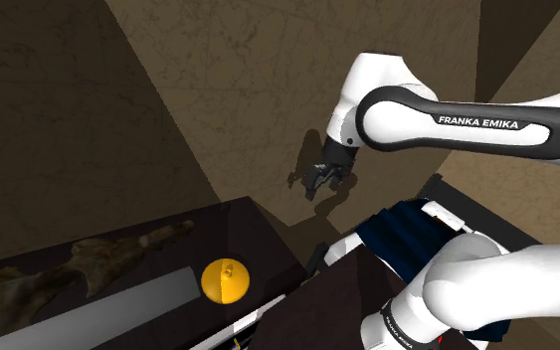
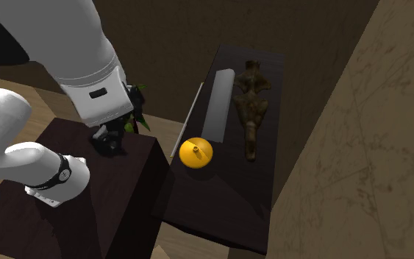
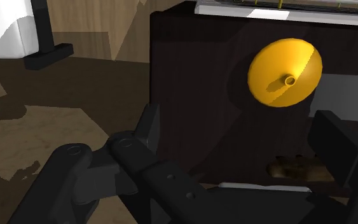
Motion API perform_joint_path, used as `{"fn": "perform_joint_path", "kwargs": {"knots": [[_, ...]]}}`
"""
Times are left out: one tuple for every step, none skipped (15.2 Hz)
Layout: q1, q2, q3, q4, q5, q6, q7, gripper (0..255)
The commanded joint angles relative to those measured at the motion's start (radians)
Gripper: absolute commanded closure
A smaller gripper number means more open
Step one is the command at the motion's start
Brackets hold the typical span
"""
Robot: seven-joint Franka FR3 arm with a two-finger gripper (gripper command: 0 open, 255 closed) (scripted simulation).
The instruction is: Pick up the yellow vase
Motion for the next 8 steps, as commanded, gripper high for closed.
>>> {"fn": "perform_joint_path", "kwargs": {"knots": [[0.009,0.044,0.027,-0.018,0.014,0.063,0.023,0],[0.012,0.071,0.040,-0.028,0.020,0.098,0.034,0],[0.015,0.100,0.053,-0.036,0.026,0.134,0.045,0],[0.018,0.130,0.066,-0.042,0.030,0.170,0.057,0],[0.020,0.161,0.080,-0.047,0.034,0.205,0.068,0],[0.021,0.195,0.094,-0.051,0.036,0.241,0.080,0],[0.023,0.230,0.107,-0.053,0.037,0.277,0.093,0],[0.023,0.266,0.121,-0.053,0.037,0.313,0.106,0]]}}
